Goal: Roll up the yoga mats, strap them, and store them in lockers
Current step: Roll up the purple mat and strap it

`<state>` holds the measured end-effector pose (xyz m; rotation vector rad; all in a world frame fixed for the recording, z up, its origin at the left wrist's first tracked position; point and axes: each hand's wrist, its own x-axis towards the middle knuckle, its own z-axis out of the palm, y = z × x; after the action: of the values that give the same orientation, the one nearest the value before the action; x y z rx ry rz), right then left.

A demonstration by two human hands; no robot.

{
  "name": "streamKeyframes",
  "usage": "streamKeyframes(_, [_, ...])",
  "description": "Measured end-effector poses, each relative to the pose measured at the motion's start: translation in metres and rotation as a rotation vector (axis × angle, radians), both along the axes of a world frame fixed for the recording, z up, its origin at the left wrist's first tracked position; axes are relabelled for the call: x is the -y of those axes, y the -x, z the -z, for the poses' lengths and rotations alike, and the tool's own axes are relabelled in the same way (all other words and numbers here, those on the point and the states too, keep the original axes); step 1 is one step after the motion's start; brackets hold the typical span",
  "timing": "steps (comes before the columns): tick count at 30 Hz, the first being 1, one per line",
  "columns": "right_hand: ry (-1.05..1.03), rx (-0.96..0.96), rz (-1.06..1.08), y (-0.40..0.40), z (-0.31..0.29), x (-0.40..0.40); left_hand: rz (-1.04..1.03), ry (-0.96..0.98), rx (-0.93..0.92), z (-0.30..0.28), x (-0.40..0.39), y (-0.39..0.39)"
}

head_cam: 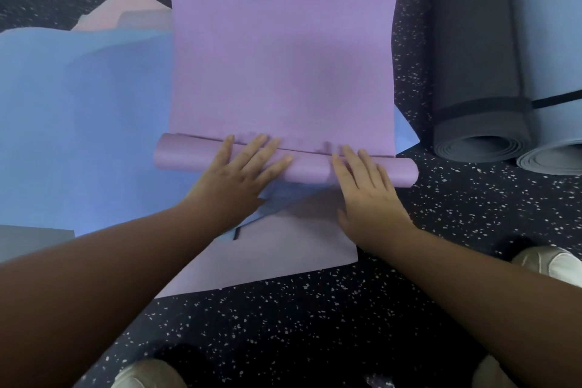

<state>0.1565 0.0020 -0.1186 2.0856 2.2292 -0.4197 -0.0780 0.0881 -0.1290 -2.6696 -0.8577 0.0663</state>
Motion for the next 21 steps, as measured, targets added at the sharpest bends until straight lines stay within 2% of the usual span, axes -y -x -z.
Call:
streamKeyframes(5, [-0.111, -0.048, 0.014, 0.004, 0.006, 0.000, -0.068, -0.021, 0.039, -0.004, -0.018, -0.010])
streamKeyframes(11, [-0.041, -0.072, 0.018, 0.000, -0.005, -0.008, -0.151, -0.044, 0.031, -0.003, -0.031, -0.018])
streamKeyframes(15, [0.029, -0.065, 0.014, -0.004, -0.013, -0.010, -0.158, 0.033, 0.066, -0.010, -0.038, -0.021])
streamKeyframes(18, [0.012, -0.057, 0.019, -0.004, -0.011, -0.009, -0.167, 0.122, 0.077, -0.014, -0.039, -0.021])
streamKeyframes(21, [-0.059, -0.017, -0.009, -0.007, -0.009, -0.003, -0.157, 0.098, 0.130, -0.018, -0.031, -0.023])
